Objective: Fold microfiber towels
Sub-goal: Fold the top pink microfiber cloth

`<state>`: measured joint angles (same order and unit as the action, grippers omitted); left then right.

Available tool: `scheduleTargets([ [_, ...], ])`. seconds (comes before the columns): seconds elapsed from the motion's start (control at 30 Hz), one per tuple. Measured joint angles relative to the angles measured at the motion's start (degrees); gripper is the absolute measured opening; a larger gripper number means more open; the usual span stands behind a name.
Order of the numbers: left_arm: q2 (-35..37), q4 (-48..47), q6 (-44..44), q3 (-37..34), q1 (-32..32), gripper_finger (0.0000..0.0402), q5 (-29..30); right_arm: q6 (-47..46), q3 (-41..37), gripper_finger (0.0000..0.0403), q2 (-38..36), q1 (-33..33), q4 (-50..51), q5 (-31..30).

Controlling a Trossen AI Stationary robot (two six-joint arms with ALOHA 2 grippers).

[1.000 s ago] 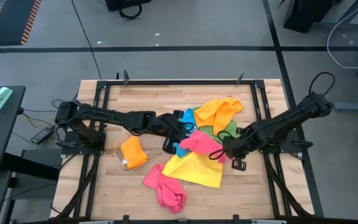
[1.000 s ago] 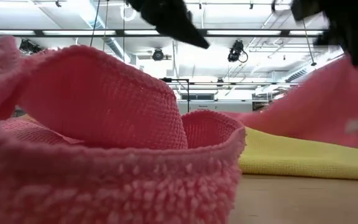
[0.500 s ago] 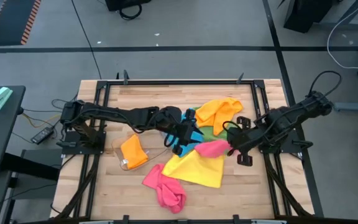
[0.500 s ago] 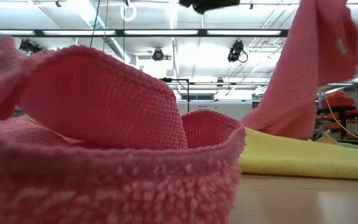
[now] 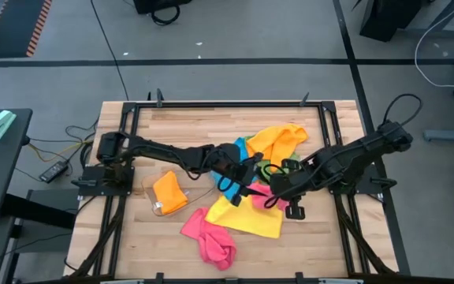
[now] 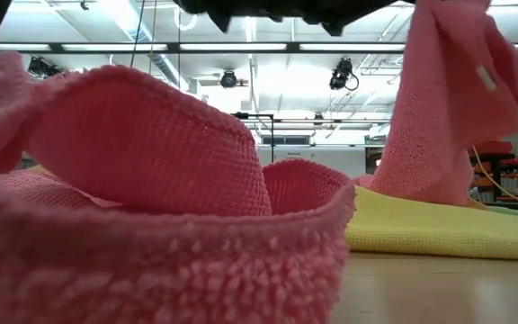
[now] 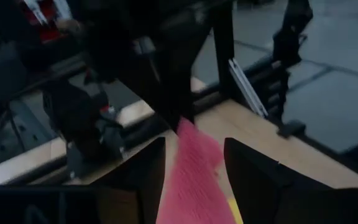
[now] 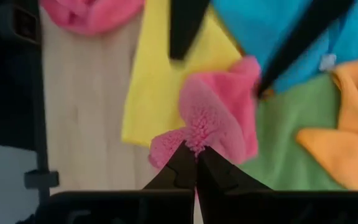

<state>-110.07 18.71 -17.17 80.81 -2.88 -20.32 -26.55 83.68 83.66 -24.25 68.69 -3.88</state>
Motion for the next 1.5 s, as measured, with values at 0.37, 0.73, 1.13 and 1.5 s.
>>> scheduleTargets([
  [0.37,-3.22,3.7,1.39,0.53,0.13,0.0158,-8.83,2.22,2.11,0.0009,-0.5,-0.38,-4.63,-0.98],
  [0.73,-2.81,3.35,1.07,0.51,0.13,0.0113,-20.58,2.0,15.64,0.001,-0.55,-0.42,-2.79,4.47],
  [1.13,-2.81,1.74,-0.01,0.51,-0.61,0.009,-23.14,-5.33,27.78,0.001,-0.63,-1.13,0.89,3.73],
  [1.5,-5.38,2.43,-0.67,0.51,-4.23,0.0062,-16.5,-19.0,26.34,0.001,-0.59,-5.2,4.81,4.26],
])
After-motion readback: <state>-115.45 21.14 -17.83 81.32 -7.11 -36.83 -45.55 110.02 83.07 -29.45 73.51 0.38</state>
